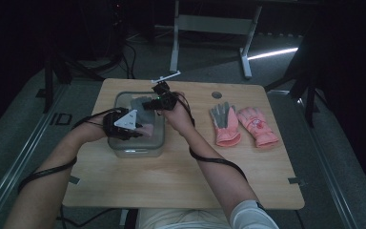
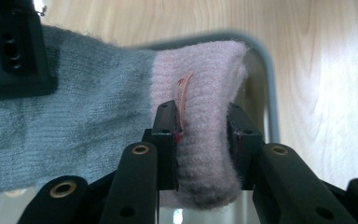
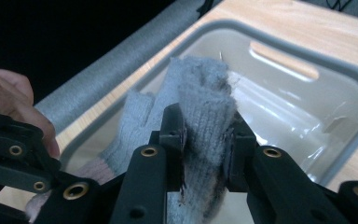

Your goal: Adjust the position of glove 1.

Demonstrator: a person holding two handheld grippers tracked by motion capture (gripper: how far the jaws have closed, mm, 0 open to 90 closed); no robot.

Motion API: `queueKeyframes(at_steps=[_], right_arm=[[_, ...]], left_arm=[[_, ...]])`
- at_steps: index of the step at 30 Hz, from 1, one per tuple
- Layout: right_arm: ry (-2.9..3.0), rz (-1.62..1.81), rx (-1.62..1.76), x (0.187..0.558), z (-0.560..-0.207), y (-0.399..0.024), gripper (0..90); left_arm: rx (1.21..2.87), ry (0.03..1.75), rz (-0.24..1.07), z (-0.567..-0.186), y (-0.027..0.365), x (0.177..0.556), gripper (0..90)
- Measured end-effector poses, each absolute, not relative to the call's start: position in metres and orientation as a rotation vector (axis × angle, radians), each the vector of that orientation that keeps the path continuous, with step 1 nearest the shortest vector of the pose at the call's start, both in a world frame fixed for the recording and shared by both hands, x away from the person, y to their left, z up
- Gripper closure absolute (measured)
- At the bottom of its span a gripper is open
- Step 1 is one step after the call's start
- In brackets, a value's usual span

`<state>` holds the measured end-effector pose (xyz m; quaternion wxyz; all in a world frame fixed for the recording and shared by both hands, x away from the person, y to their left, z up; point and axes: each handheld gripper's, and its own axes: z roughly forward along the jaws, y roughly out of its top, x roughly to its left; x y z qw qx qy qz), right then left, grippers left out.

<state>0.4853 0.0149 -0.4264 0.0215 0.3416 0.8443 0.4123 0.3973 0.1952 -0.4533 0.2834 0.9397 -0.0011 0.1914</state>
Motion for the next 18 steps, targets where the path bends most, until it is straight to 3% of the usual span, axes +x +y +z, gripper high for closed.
queueKeyframes(at_steps=[18], right_arm=[[2.653,0.963,1.089,0.511,-0.475,0.043,73.6]], left_arm=[[2.641,-0.011,0.409,-0.496,0.186,0.430,68.6]])
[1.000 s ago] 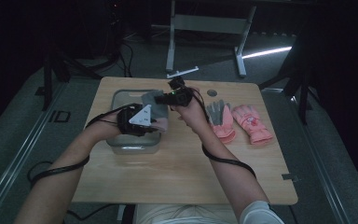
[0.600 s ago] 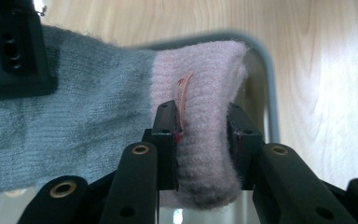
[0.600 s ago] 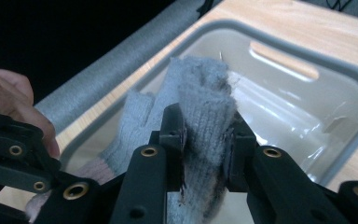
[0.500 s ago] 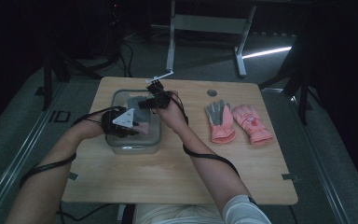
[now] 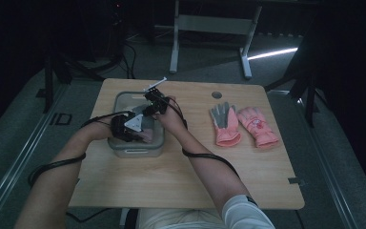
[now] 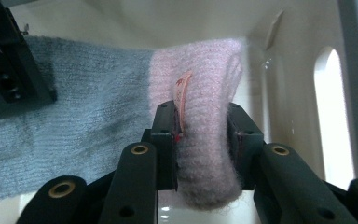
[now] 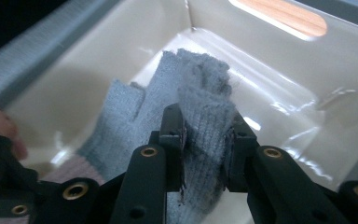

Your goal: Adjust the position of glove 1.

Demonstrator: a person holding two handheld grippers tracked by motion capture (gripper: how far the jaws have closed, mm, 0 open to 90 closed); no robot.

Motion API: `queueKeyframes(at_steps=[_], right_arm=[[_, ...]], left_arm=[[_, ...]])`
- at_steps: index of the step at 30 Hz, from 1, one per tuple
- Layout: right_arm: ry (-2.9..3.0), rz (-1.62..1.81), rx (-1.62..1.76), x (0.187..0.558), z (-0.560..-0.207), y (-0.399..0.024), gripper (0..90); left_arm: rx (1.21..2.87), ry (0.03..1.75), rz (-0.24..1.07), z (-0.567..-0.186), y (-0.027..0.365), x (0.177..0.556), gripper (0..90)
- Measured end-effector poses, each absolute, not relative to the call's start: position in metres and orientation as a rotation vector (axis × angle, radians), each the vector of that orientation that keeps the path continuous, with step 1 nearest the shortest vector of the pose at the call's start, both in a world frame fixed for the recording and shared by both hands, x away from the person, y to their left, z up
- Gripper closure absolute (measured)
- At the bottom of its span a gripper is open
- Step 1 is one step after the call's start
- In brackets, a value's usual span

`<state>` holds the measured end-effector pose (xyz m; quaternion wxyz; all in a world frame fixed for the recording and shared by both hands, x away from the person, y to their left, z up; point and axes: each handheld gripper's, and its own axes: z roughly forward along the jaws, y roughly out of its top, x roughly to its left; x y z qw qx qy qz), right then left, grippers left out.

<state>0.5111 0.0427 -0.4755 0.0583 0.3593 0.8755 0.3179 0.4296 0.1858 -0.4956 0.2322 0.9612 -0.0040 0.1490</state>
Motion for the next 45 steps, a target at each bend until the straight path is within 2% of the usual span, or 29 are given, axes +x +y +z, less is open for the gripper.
queueKeyframes(at_steps=[3,5,8,9,10,11,14,16,18,22,29,37,45], right_arm=[[2.656,0.928,1.092,0.512,-0.477,0.044,72.6],[2.659,0.893,1.117,0.515,-0.480,0.041,63.5],[2.658,0.914,1.139,0.516,-0.480,0.035,59.1],[2.653,0.924,1.140,0.516,-0.480,0.032,56.2],[2.644,0.938,1.125,0.515,-0.477,0.027,48.9],[2.644,0.945,1.119,0.515,-0.476,0.025,47.2],[2.636,0.994,1.099,0.513,-0.469,0.016,40.7],[2.636,1.044,1.097,0.510,-0.462,0.009,37.2],[2.624,1.089,1.076,0.508,-0.455,0.002,31.4],[2.603,1.182,1.053,0.500,-0.444,-0.017,22.5],[2.558,1.234,1.017,0.485,-0.431,-0.055,20.5],[2.501,1.226,0.923,0.469,-0.422,-0.094,15.9],[2.511,1.223,0.979,0.459,-0.423,-0.137,13.8]], left_arm=[[2.645,-0.018,0.383,-0.500,0.183,0.434,68.4],[2.683,-0.021,0.352,-0.504,0.181,0.437,67.8],[2.709,-0.027,0.336,-0.505,0.179,0.438,67.1],[2.705,-0.018,0.340,-0.506,0.178,0.438,67.1],[2.708,-0.007,0.335,-0.505,0.178,0.438,66.1],[2.710,-0.001,0.337,-0.505,0.178,0.439,65.1],[2.693,0.094,0.322,-0.502,0.178,0.439,58.0],[2.662,0.161,0.309,-0.497,0.179,0.440,58.2],[2.640,0.232,0.338,-0.489,0.180,0.439,50.1],[2.569,0.365,0.372,-0.469,0.181,0.436,42.5],[2.507,0.400,0.373,-0.448,0.165,0.420,40.9],[2.457,0.391,0.393,-0.442,0.132,0.400,41.0],[2.468,0.365,0.437,-0.446,0.091,0.376,30.7]])
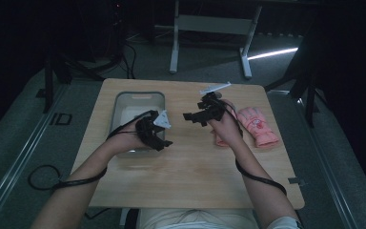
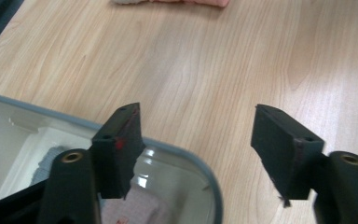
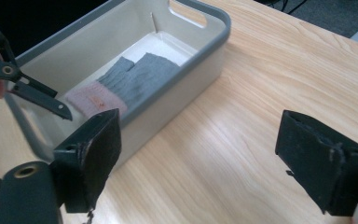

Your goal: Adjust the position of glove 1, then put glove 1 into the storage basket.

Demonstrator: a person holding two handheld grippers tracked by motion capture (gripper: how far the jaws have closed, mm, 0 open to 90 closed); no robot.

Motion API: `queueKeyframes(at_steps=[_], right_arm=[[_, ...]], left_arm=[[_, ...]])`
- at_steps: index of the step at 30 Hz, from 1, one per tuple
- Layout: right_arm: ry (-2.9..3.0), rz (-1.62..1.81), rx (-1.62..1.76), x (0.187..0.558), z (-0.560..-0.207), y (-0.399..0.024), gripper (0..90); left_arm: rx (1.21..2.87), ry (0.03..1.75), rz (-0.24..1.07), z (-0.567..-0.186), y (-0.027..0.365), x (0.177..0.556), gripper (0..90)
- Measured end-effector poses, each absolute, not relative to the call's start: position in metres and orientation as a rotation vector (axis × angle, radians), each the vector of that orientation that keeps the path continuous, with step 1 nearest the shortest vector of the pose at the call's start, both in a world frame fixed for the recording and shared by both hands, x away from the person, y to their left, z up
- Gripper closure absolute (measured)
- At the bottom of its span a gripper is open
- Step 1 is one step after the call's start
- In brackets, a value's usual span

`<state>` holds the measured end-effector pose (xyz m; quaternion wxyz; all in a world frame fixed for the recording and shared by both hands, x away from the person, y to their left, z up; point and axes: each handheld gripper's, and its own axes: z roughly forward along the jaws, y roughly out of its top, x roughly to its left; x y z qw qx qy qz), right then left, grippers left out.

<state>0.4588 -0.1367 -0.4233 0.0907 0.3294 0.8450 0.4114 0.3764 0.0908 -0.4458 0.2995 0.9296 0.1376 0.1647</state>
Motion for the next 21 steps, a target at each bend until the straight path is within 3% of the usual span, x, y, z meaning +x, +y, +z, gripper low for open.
queueKeyframes(at_steps=[6,11,16,21], right_arm=[[2.453,1.289,1.015,0.451,-0.419,-0.168,13.6],[2.412,1.285,1.013,0.440,-0.418,-0.201,11.5],[2.403,1.245,1.024,0.436,-0.430,-0.224,12.7],[2.370,1.184,1.029,0.438,-0.441,-0.240,22.6]], left_arm=[[2.452,0.321,0.407,-0.452,0.071,0.363,30.3],[2.421,0.368,0.362,-0.463,0.056,0.353,20.4],[2.332,0.456,0.351,-0.474,0.047,0.342,2.2],[2.243,0.480,0.429,-0.483,0.038,0.322,2.0]])
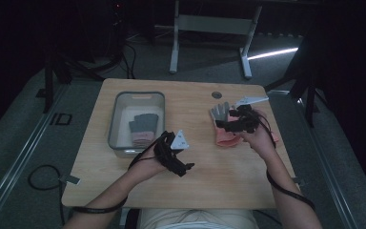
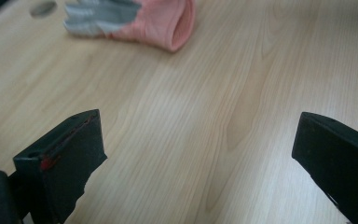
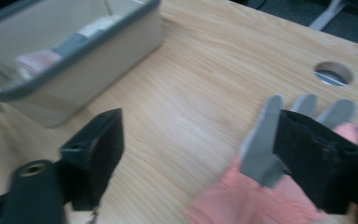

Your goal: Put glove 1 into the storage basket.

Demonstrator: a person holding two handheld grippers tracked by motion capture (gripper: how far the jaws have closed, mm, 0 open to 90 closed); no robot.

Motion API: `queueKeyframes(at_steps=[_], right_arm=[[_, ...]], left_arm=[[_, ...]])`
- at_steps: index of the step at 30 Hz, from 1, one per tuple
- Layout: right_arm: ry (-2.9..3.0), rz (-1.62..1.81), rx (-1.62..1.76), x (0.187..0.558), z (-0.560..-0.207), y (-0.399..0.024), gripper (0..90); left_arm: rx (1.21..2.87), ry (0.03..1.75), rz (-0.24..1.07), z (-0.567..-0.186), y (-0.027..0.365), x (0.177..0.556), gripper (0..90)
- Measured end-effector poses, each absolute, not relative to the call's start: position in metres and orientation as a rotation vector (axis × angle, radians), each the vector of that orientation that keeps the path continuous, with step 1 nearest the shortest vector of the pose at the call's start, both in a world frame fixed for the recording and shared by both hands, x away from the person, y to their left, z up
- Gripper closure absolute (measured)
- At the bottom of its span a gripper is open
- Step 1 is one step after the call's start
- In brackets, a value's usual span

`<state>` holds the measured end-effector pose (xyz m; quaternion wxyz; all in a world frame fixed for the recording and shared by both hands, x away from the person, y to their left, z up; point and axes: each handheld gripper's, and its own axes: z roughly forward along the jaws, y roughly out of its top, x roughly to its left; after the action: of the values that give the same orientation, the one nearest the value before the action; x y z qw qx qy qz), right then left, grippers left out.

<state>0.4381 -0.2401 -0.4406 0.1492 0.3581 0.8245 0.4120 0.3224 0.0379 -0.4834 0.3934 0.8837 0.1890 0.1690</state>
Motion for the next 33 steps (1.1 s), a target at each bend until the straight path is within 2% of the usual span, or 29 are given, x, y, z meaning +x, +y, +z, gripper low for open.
queueKeyframes(at_steps=[3,7,9,13,20,26,29,33], right_arm=[[2.322,1.154,1.020,0.440,-0.444,-0.248,29.5],[2.293,1.123,1.020,0.445,-0.448,-0.255,34.4],[2.290,1.111,1.022,0.448,-0.449,-0.257,40.5],[2.305,1.103,1.024,0.454,-0.451,-0.258,43.8],[2.333,1.092,1.022,0.468,-0.460,-0.250,48.3],[2.361,1.018,1.013,0.486,-0.473,-0.236,51.4],[2.388,0.959,1.030,0.496,-0.481,-0.233,58.5],[2.409,0.902,1.050,0.507,-0.490,-0.232,59.6]], left_arm=[[2.251,0.481,0.443,-0.493,0.031,0.313,2.0],[2.256,0.488,0.471,-0.509,0.025,0.305,2.0],[2.253,0.506,0.450,-0.518,0.024,0.303,2.0],[2.243,0.529,0.411,-0.533,0.025,0.300,2.0],[2.225,0.566,0.449,-0.554,0.025,0.292,2.1],[2.173,0.617,0.395,-0.561,0.029,0.287,2.1],[2.176,0.623,0.428,-0.563,0.030,0.285,2.2],[2.121,0.664,0.492,-0.567,0.033,0.278,2.3]])
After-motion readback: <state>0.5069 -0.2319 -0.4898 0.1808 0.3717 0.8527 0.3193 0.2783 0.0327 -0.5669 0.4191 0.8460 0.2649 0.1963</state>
